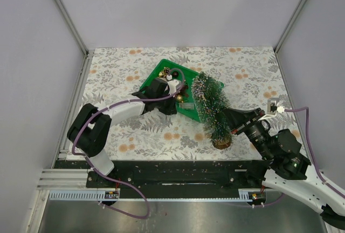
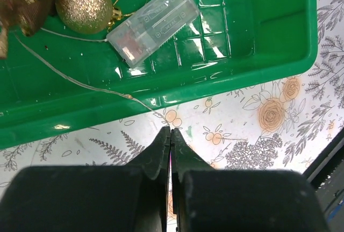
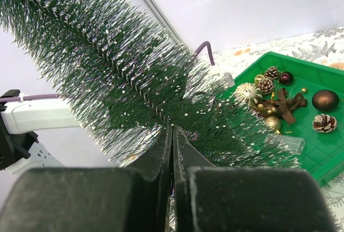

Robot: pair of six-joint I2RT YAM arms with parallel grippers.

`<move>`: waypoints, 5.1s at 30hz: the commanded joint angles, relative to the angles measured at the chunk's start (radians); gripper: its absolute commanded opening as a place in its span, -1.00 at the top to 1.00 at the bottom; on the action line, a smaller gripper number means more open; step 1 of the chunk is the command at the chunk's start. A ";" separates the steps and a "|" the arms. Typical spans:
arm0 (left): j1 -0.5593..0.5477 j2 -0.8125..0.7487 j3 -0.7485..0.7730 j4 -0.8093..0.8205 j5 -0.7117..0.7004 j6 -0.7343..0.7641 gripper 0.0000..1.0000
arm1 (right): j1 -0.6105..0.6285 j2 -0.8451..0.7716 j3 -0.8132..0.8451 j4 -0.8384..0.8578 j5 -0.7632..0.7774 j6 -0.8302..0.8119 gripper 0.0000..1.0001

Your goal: Decorate the small christmas tree

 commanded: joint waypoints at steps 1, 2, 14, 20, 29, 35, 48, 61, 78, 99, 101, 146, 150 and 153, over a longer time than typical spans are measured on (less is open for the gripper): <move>-0.004 -0.057 0.068 -0.017 0.008 0.049 1.00 | 0.002 -0.006 0.050 0.023 0.023 -0.006 1.00; -0.003 -0.082 0.086 -0.047 0.021 0.065 1.00 | 0.002 -0.004 0.052 0.024 0.025 -0.009 1.00; 0.017 -0.223 0.798 -0.444 -0.034 0.350 1.00 | 0.000 0.014 0.047 0.040 0.048 -0.009 1.00; 0.017 -0.242 0.975 -0.412 -0.082 0.431 1.00 | 0.000 0.000 0.040 0.049 0.064 -0.009 1.00; 0.017 -0.231 0.975 -0.407 -0.087 0.482 1.00 | 0.000 -0.012 0.049 0.047 0.058 -0.003 1.00; 0.017 -0.199 0.952 -0.386 -0.137 0.499 1.00 | 0.000 -0.018 0.052 0.041 0.061 -0.008 1.00; 0.017 -0.191 1.159 -0.151 -0.274 0.579 1.00 | 0.002 -0.007 0.036 0.055 0.038 0.006 1.00; -0.003 -0.280 1.185 0.307 -0.282 0.746 0.96 | 0.000 0.008 0.024 0.098 0.023 0.014 1.00; -0.012 -0.648 0.823 0.239 -0.447 0.899 0.95 | 0.002 0.190 -0.127 0.394 -0.089 0.129 1.00; -0.010 -0.849 0.614 0.030 -0.507 0.861 0.94 | 0.002 0.415 -0.525 1.137 0.041 0.050 1.00; -0.012 -0.846 0.619 0.028 -0.507 0.859 0.94 | 0.003 0.350 -0.513 1.021 0.044 0.063 1.00; -0.010 -0.863 0.617 0.027 -0.530 0.916 0.91 | -0.104 1.084 0.398 0.017 -0.403 -0.149 -0.49; -0.010 -0.860 0.616 0.031 -0.536 0.919 0.91 | -0.104 1.213 0.437 0.015 -0.494 -0.178 -0.43; -0.010 -0.857 0.614 0.034 -0.536 0.915 0.91 | -0.104 1.282 0.444 0.021 -0.534 -0.198 -0.40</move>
